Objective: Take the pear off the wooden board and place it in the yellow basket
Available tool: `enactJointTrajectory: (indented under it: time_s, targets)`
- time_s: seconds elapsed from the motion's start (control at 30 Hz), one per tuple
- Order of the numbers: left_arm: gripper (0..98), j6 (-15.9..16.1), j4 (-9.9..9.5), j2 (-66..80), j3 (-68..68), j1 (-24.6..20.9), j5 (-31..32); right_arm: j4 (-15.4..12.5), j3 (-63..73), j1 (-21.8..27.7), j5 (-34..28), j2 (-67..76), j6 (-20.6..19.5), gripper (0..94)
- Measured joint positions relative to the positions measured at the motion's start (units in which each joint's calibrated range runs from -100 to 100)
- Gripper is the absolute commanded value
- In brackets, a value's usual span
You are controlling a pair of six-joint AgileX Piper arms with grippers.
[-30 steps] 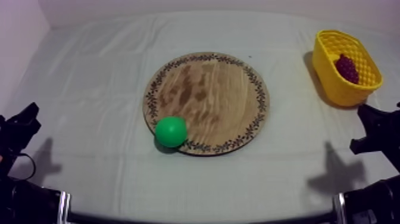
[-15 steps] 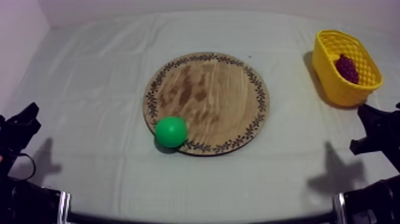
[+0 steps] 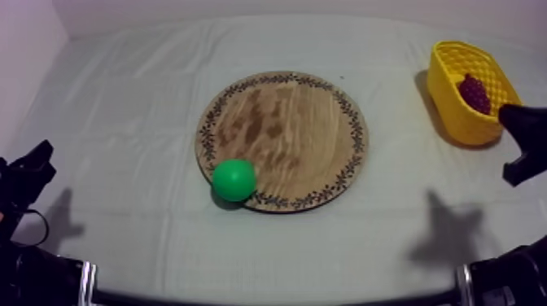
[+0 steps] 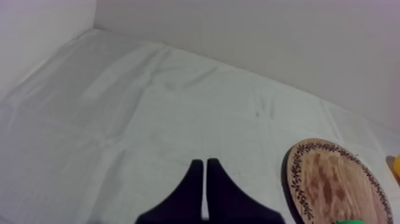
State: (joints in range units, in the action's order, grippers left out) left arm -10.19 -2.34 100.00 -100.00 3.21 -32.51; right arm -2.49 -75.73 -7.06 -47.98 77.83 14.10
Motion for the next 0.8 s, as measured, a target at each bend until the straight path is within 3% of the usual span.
enactJointTrajectory:
  time_s: [0.43,0.8]
  targets:
    - [0.1,0.0,0.00,0.0,0.0,0.0,0.0,7.6,43.3,-15.3,-18.9,-37.4,-8.0,0.3]
    - [0.1,0.0,0.00,0.0,0.0,0.0,0.0,14.0,75.4,-25.9,-38.2,-64.1,-18.0,0.2]
